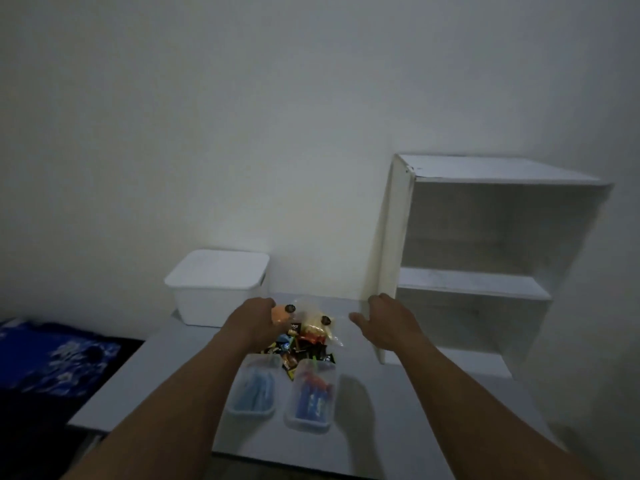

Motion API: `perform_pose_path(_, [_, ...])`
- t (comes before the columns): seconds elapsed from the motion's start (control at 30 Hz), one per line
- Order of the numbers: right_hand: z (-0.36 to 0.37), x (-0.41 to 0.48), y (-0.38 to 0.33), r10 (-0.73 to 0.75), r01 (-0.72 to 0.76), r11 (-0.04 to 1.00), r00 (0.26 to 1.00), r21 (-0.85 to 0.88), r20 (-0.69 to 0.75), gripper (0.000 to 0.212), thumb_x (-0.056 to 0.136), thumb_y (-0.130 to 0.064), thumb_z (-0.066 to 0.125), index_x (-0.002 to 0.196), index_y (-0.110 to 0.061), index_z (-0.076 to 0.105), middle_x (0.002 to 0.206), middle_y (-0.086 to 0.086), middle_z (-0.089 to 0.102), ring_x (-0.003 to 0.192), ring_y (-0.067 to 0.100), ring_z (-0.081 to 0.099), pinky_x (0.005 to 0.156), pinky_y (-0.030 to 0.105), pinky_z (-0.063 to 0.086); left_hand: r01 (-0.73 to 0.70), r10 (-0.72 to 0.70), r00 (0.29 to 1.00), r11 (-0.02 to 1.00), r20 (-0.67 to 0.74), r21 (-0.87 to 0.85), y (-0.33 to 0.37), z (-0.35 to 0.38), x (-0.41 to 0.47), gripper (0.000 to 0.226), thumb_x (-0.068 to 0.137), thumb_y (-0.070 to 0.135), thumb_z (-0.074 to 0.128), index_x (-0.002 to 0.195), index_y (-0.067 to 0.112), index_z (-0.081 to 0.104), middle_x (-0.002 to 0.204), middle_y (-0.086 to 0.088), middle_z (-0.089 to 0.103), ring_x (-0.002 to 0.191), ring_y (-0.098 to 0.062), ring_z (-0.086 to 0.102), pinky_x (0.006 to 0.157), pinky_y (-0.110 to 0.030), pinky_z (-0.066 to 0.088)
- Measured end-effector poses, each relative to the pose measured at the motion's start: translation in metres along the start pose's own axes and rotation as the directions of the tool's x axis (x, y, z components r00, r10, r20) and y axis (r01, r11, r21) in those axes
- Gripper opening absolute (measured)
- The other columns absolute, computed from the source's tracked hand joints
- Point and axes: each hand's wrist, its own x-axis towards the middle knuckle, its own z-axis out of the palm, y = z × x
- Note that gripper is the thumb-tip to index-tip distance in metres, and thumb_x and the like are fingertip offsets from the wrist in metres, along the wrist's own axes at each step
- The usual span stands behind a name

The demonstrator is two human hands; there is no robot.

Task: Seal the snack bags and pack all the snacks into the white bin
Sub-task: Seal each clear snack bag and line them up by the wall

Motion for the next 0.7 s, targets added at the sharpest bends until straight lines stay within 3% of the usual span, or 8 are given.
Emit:
perform_pose_path(0.17, [0.029, 0.079, -0.016, -0.054, 0.051, 0.997, 0.997, 0.053, 0.055, 0.059, 0.097, -0.056, 0.043, 0.124, -0.005, 0.054, 0.125, 0.012, 0.056, 0.111, 0.029, 0.056, 0.090, 0.041, 0.050, 0.051, -0.051, 0.999, 0.999, 0.013, 0.010, -0.024, 0.001, 0.059, 0.075, 0.087, 0.056, 0.059, 0.145, 0.011, 0.043, 0.147, -0.011, 0.047, 0.134, -0.026, 0.044, 0.107, -0.036, 0.039])
perform_pose_path(0.37, [0.066, 0.162, -0.024, -0.088, 0.081, 0.994, 0.990, 0.069, 0.108, 0.064, 0.099, -0.054, 0.042, 0.141, -0.005, 0.043, 0.142, 0.013, 0.047, 0.128, 0.030, 0.048, 0.101, 0.041, 0.045, 0.035, -0.035, 0.999, 0.998, 0.007, -0.045, -0.037, 0.021, 0.139, 0.070, 0.087, 0.052, 0.062, 0.143, 0.014, 0.045, 0.144, -0.009, 0.050, 0.131, -0.025, 0.047, 0.106, -0.038, 0.041])
perform_pose_path(0.7, [0.153, 0.260, -0.031, -0.026, 0.013, 0.998, 0.978, 0.063, 0.206, 0.057, 0.102, -0.045, 0.042, 0.140, -0.003, 0.042, 0.141, 0.015, 0.046, 0.128, 0.031, 0.047, 0.100, 0.040, 0.045, -0.019, 0.031, 0.984, 0.998, 0.174, -0.068, -0.077, 0.091, 0.271, 0.066, 0.092, 0.046, 0.057, 0.146, 0.013, 0.039, 0.147, -0.011, 0.045, 0.134, -0.027, 0.043, 0.107, -0.037, 0.037])
